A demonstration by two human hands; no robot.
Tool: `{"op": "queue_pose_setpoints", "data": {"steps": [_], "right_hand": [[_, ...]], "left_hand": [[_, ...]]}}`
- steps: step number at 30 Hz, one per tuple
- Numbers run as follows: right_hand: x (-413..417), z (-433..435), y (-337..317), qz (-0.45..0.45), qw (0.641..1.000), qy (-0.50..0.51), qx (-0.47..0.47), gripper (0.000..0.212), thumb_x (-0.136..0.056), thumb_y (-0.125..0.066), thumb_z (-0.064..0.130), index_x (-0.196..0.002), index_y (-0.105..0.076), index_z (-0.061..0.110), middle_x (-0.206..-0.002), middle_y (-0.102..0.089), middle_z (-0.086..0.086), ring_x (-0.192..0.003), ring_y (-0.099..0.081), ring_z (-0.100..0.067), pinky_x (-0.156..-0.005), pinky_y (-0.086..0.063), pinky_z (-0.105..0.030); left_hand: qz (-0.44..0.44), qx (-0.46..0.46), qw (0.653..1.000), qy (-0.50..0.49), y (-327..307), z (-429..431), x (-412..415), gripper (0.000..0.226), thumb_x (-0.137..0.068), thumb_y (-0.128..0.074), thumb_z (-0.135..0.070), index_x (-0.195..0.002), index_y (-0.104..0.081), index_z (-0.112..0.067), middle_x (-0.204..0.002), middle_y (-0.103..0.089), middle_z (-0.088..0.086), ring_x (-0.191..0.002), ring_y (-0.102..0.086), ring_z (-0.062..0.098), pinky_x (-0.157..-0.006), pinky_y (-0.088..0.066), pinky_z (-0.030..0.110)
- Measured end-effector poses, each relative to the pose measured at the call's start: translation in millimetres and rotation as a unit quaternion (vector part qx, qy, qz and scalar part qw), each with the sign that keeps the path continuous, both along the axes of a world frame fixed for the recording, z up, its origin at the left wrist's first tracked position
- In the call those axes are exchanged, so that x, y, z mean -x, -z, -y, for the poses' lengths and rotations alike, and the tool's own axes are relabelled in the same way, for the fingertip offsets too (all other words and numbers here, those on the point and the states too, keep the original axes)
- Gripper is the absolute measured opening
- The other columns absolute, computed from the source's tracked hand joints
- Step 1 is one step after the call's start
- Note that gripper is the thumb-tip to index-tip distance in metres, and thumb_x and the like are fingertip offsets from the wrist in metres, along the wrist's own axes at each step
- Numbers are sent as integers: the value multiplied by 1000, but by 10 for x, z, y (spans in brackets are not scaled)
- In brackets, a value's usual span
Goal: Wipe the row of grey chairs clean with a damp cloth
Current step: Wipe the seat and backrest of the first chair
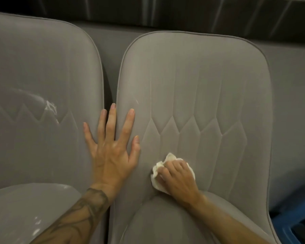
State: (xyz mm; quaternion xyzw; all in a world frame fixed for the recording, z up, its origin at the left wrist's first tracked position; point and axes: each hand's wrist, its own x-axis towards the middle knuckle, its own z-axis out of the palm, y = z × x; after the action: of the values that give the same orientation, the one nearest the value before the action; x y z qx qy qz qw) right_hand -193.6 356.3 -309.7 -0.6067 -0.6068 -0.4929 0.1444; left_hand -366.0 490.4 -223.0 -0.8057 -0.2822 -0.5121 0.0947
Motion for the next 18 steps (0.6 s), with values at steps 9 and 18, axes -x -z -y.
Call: {"op": "queue_pose_setpoints", "data": {"steps": [9,18], "right_hand": [[52,-466,-702,-73,975,26,-207,24,-99,-61,25,-116,-53,10,-97,-57,-18,-81,-51,-35,-74,-42,-45],[-49,-407,-752,-95,980,-10,-173,16,-101,-59,29,-101,-55,14,-87,-61,-11,-77,-49,-31,-75,-41,-44]], "left_hand": [[-1,6,1000,2,-20,14,7,71,-99,-45,-43,-165,-19,-37,-173,-17,7,-159,-17,30,-121,-8,72],[5,-2,1000,-5,-1,-17,-5,72,-98,-45,-44,-165,-19,-37,-172,-18,7,-159,-18,30,-122,-7,71]]}}
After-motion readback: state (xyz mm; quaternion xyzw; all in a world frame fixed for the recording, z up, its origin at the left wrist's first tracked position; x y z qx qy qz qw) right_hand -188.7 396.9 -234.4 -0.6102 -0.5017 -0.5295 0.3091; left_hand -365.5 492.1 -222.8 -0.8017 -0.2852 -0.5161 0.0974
